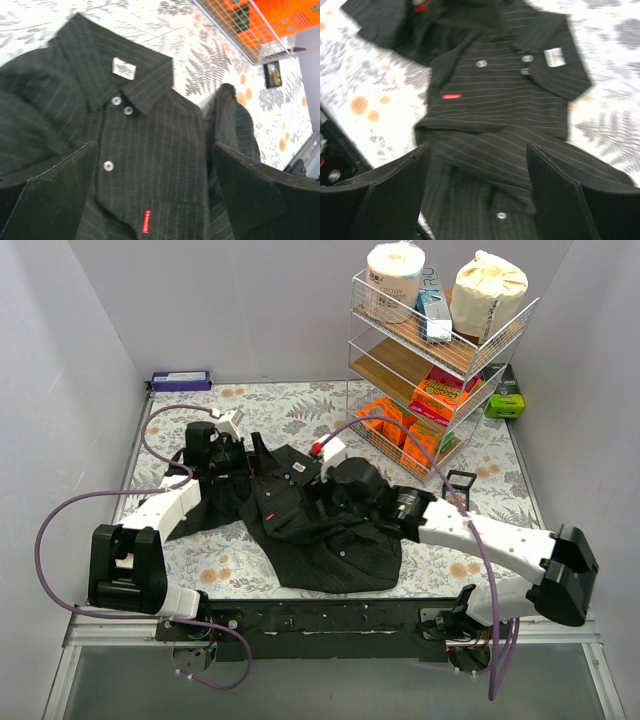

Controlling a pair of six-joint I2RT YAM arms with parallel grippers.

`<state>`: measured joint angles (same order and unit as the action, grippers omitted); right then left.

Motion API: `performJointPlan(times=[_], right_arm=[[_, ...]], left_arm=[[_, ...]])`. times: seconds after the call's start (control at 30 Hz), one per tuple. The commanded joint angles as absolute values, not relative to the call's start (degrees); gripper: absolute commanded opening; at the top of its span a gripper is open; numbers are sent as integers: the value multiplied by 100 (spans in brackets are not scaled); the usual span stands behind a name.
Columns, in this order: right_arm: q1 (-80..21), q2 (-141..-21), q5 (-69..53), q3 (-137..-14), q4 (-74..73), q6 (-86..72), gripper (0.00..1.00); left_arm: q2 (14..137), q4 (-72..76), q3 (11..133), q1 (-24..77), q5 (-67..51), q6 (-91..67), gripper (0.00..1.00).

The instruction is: Pin the brooch onto the clothing

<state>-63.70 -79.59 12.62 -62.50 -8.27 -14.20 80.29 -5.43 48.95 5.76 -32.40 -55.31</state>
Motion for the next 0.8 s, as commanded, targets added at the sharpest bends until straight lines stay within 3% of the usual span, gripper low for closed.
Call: performJointPlan(times=[0.0,0.3,0.63,0.77], right_arm=[[-5654,-7463,1898,-5775,-1195,-1459,84],[-4546,-8006,1328,-5388,-792,-1433,85],[-4368,-9500,1398,-5871,-641,-1222,85],[-4351,-9633,1310,-5609,-545,-1458,77]], left_arm=[[8077,-422,5326,852,-3638,-5686,98],[8744,-1247,5818,1687,-2444,-5159,98],[9316,-1626,6583,2416,-1987,-4904,98],[9597,-1810,6706,2593,-1679,-4790,98]])
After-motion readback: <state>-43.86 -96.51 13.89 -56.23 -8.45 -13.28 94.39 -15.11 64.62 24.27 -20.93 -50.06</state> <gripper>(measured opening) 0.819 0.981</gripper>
